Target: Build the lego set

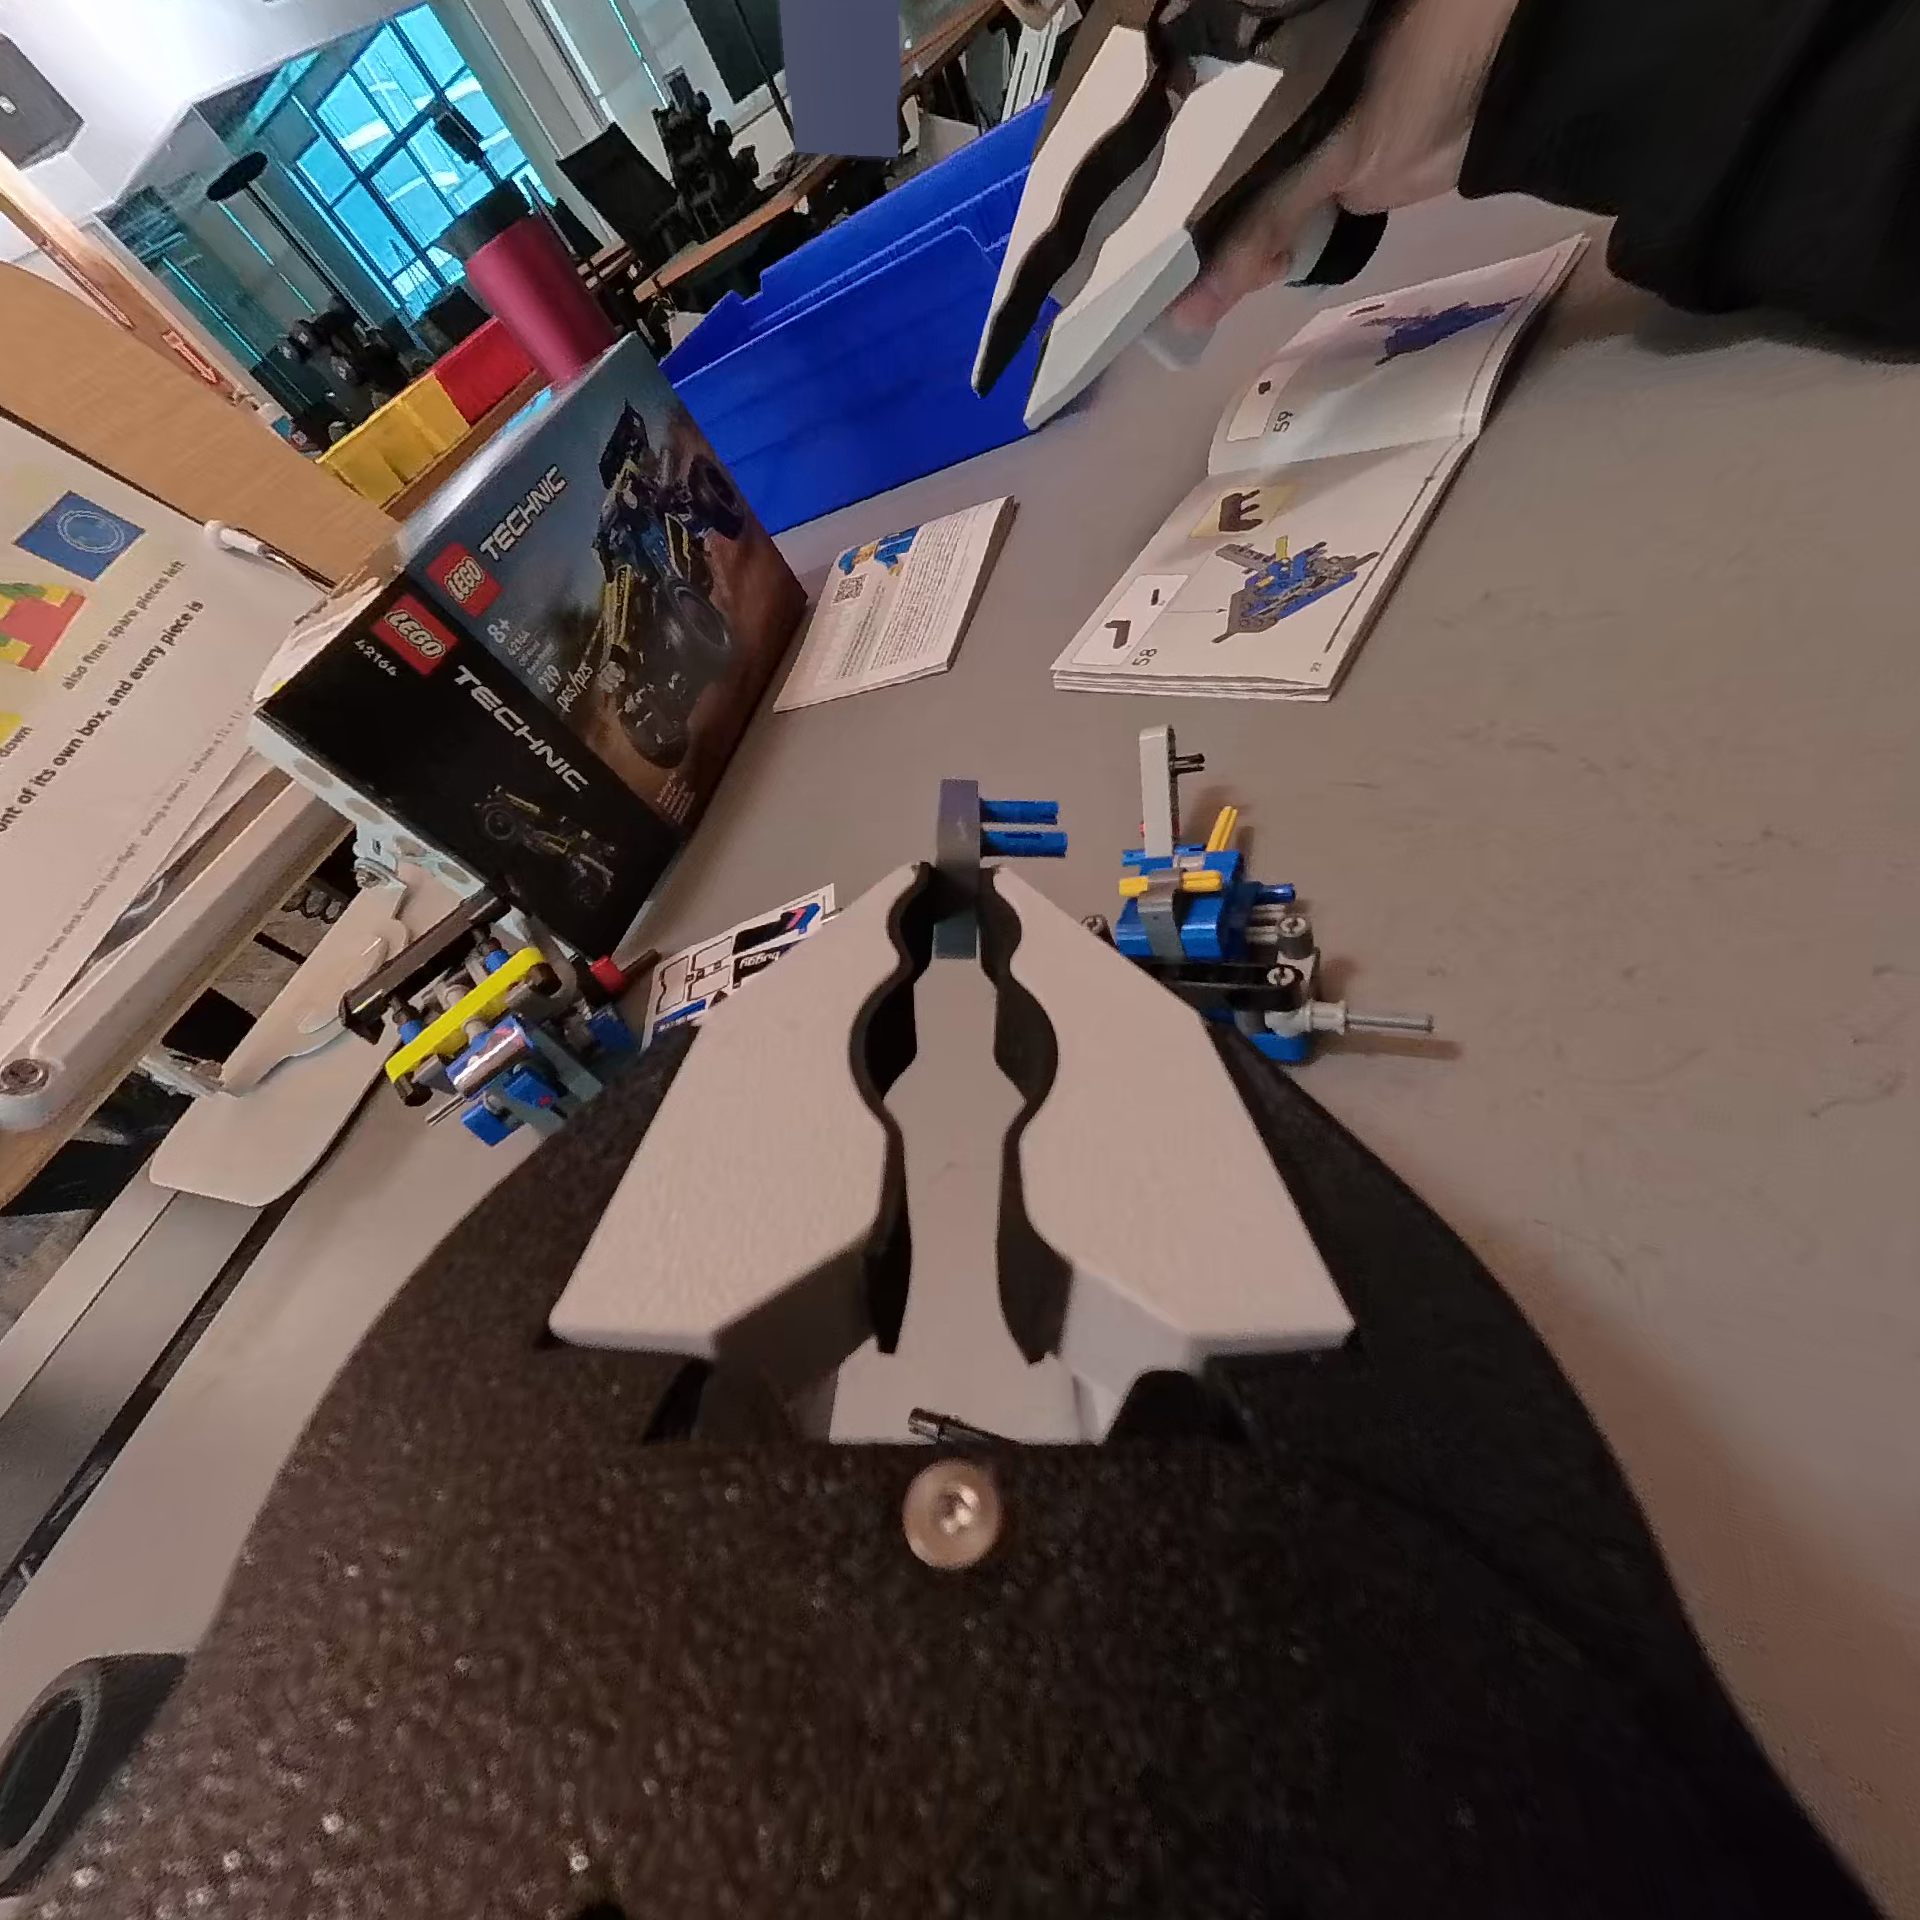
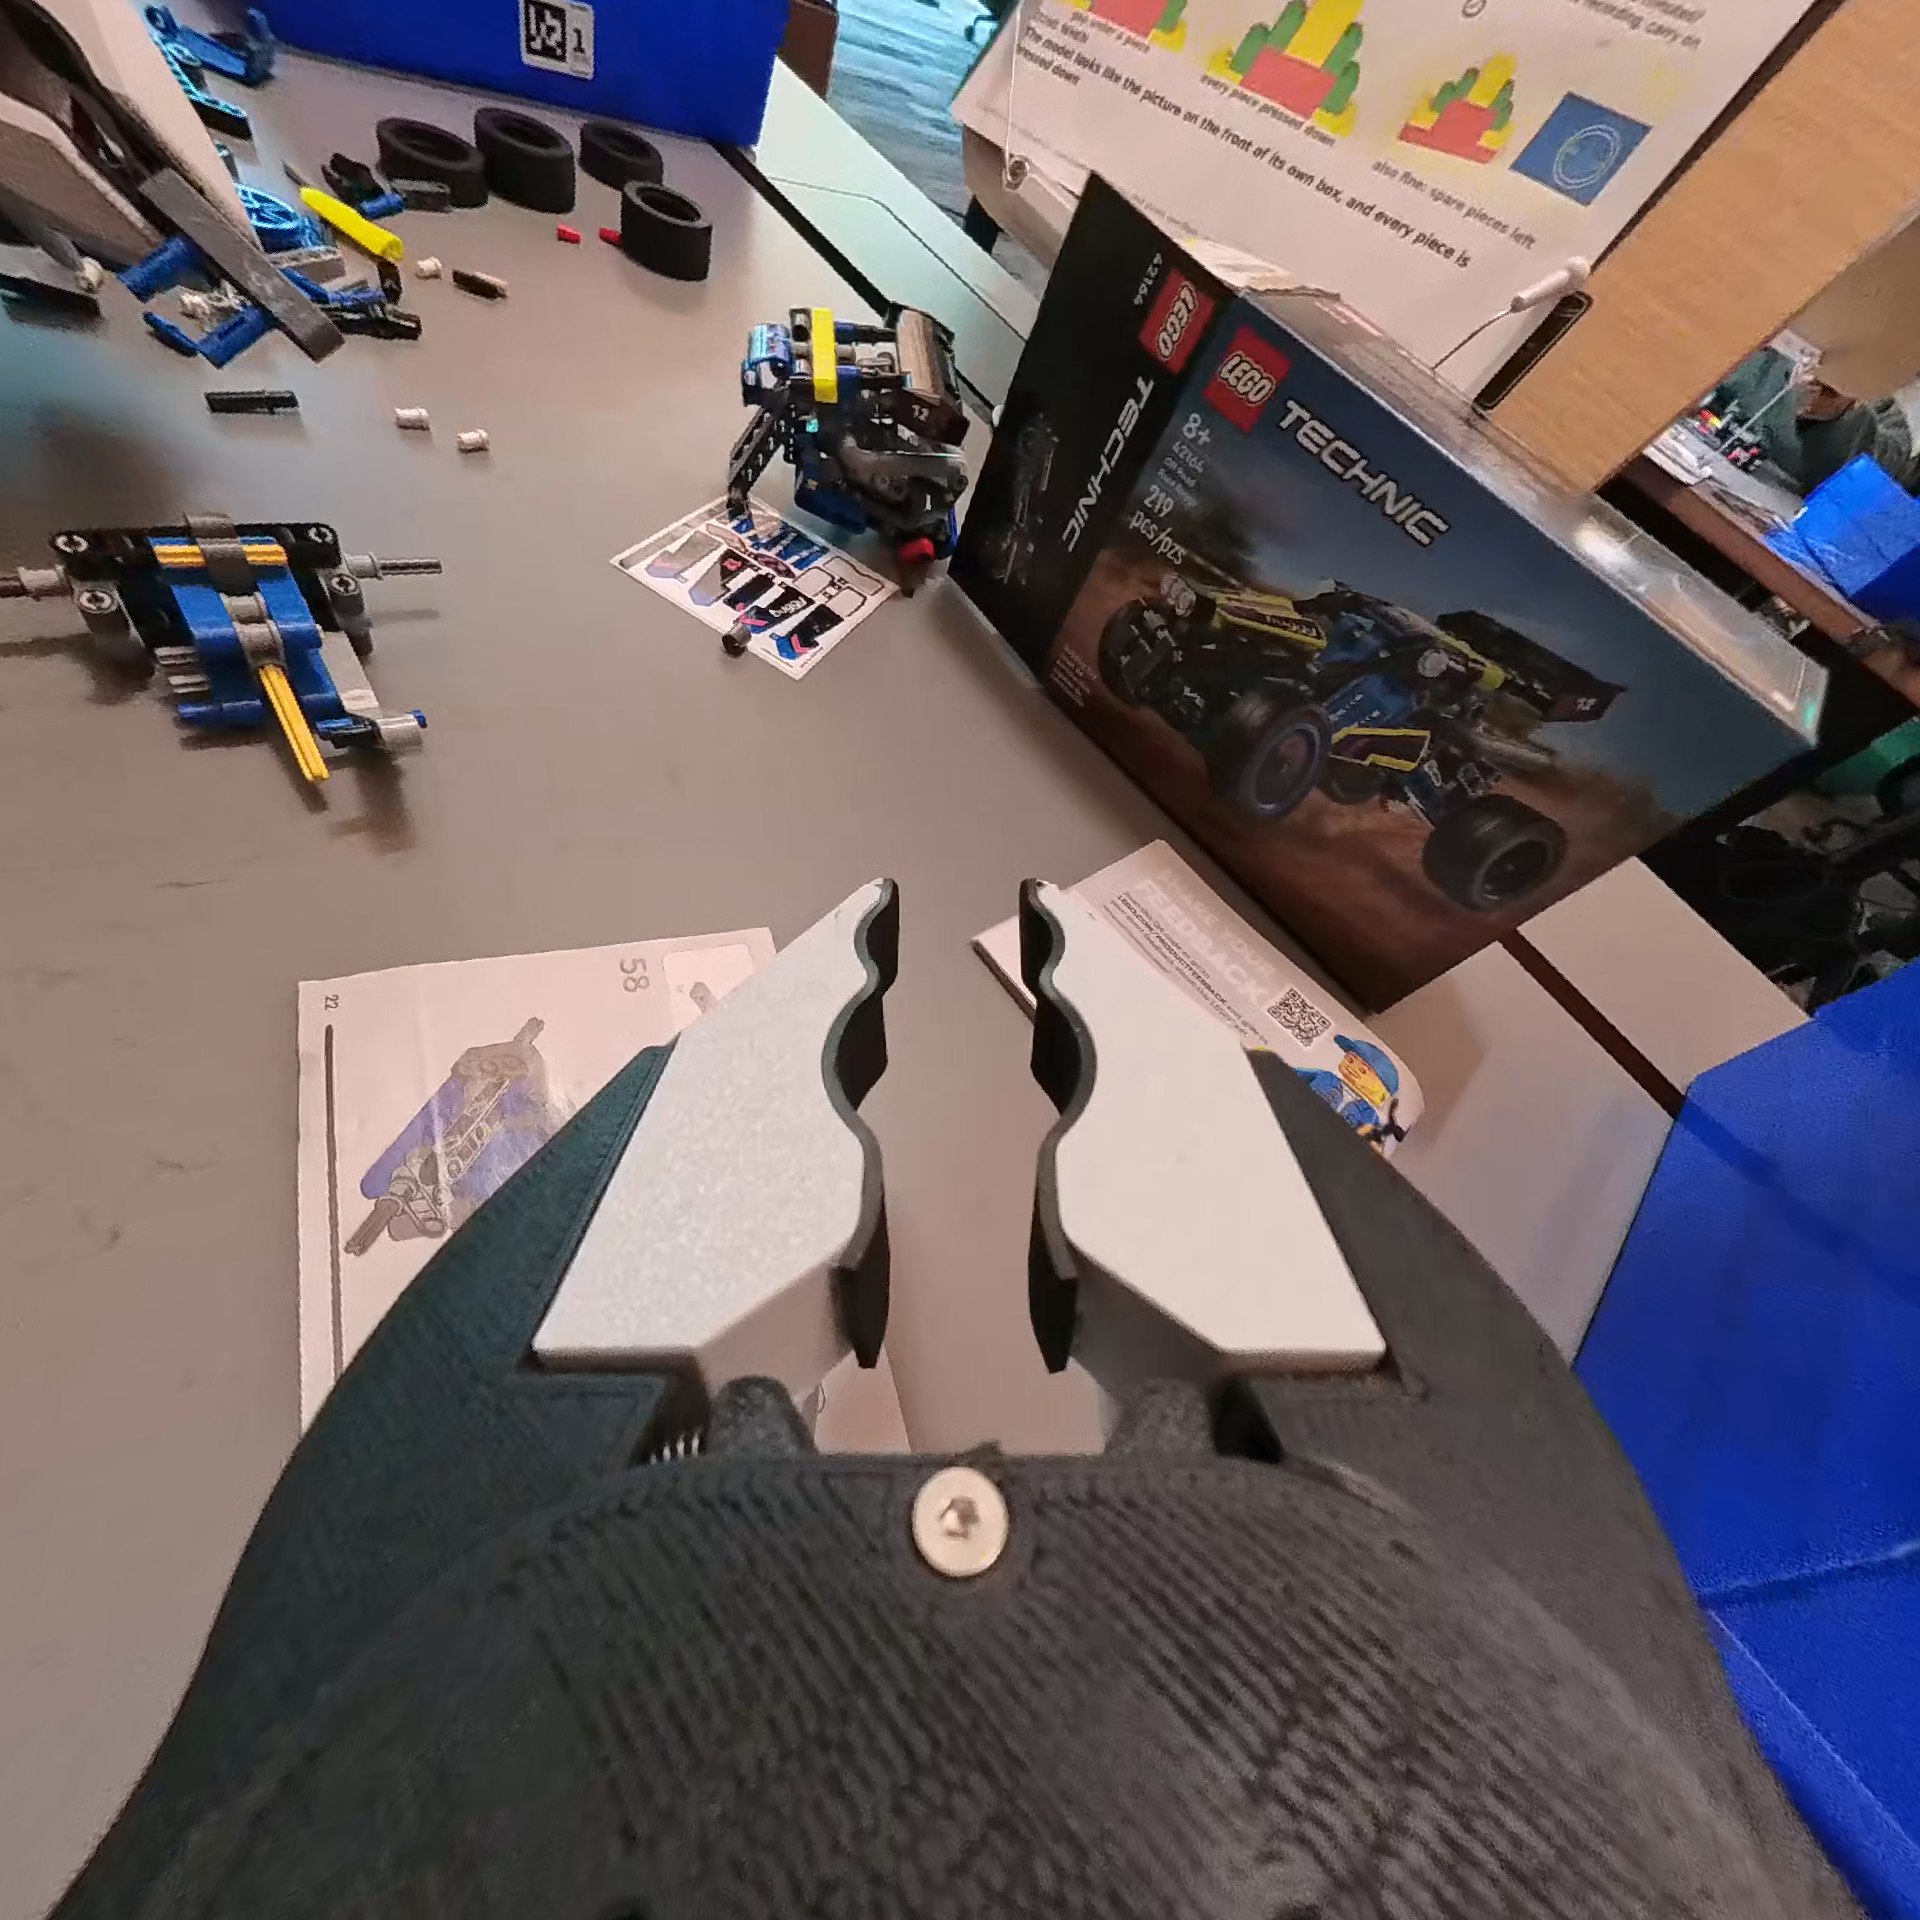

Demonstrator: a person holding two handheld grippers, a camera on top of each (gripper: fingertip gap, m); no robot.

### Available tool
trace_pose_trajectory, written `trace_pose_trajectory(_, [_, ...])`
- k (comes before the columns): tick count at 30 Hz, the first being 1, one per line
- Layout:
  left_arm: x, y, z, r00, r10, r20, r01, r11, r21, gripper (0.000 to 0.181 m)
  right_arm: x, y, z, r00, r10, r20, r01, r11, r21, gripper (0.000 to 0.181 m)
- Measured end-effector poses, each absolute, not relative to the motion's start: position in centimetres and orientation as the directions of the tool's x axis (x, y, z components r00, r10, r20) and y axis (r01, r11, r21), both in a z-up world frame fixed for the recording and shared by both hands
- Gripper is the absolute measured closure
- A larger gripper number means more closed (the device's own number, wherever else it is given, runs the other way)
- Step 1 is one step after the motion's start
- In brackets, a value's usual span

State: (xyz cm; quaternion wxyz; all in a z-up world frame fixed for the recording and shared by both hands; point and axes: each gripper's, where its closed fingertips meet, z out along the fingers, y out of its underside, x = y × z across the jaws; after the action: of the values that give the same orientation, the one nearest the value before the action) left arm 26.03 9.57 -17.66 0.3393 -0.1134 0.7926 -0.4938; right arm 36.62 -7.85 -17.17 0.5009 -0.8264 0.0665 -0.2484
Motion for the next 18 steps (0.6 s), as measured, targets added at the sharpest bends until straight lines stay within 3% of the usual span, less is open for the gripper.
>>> trace_pose_trajectory(1, [26.0,9.6,-17.7,-0.745,-0.515,-0.423,0.154,0.485,-0.861,0.176,36.6,-7.7,-17.2,0.868,-0.356,0.346,0.143,-0.488,-0.861,0.16])
trace_pose_trajectory(18, [26.1,9.6,-18.0,-0.746,-0.509,-0.43,0.149,0.501,-0.852,0.176,35.8,-6.5,-17.8,0.882,-0.31,0.354,0.163,-0.504,-0.848,0.16])
